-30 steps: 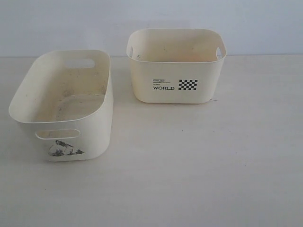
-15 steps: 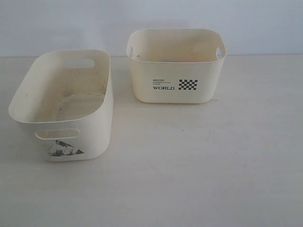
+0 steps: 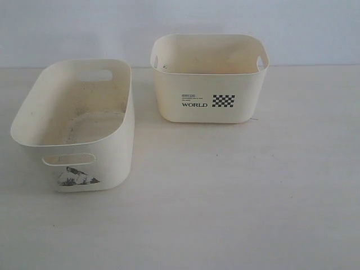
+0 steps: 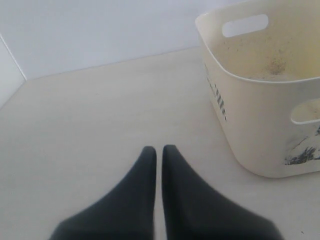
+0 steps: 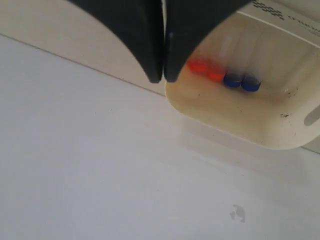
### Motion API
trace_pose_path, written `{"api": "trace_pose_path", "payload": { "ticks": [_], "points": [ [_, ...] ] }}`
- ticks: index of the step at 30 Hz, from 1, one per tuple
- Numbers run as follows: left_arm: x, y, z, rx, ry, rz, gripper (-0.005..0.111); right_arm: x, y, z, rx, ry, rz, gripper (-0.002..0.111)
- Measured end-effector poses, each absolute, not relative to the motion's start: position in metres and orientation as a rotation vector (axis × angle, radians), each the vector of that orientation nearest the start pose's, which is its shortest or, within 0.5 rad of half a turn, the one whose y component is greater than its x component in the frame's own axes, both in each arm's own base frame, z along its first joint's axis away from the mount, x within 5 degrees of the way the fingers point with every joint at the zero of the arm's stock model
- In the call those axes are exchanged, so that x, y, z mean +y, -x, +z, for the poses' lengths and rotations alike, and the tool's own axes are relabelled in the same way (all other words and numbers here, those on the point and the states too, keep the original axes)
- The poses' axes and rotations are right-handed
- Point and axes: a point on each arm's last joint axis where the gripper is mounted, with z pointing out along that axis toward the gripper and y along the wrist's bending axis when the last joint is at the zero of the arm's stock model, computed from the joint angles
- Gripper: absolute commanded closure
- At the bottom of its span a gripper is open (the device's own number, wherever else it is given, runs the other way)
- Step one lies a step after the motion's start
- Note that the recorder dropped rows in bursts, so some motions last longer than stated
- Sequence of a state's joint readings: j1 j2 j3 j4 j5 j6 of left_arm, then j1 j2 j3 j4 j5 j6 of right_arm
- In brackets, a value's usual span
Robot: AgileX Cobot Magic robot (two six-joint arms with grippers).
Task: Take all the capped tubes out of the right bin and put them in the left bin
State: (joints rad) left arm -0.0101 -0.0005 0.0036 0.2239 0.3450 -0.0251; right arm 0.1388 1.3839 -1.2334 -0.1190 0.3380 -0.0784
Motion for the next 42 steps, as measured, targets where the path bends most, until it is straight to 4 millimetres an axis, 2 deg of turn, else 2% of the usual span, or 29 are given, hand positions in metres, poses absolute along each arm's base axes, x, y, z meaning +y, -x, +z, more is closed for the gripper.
{"api": "trace_pose_path", "payload": {
  "ticks": [6, 28, 30, 32, 36, 37, 42],
  "points": [
    [0.006, -0.053, 0.182, 1.823, -0.126, 0.193, 0.102, 0.043, -0.332, 0.366, 2.007, 0.316, -0.076, 0.109],
    [0.006, -0.053, 0.182, 1.823, -0.126, 0.193, 0.102, 0.045, -0.331, 0.363, 2.048, 0.307, -0.038, 0.109],
    [0.006, -0.053, 0.182, 1.823, -0.126, 0.193, 0.102, 0.047, -0.331, 0.358, 2.072, 0.392, -0.05, 0.109],
    [0.006, -0.053, 0.182, 1.823, -0.126, 0.193, 0.102, 0.053, -0.334, 0.342, 2.138, 0.538, -0.037, 0.109],
    [0.006, -0.053, 0.182, 1.823, -0.126, 0.193, 0.102, 0.058, -0.345, 0.327, 2.158, 0.589, 0.001, 0.109],
    [0.006, -0.053, 0.182, 1.823, -0.126, 0.193, 0.102, 0.059, -0.346, 0.328, 2.155, 0.613, 0.003, 0.109],
    [0.006, -0.053, 0.182, 1.823, -0.126, 0.193, 0.102, 0.067, -0.354, 0.359, 2.093, 0.77, 0.013, 0.109]
  ]
}}
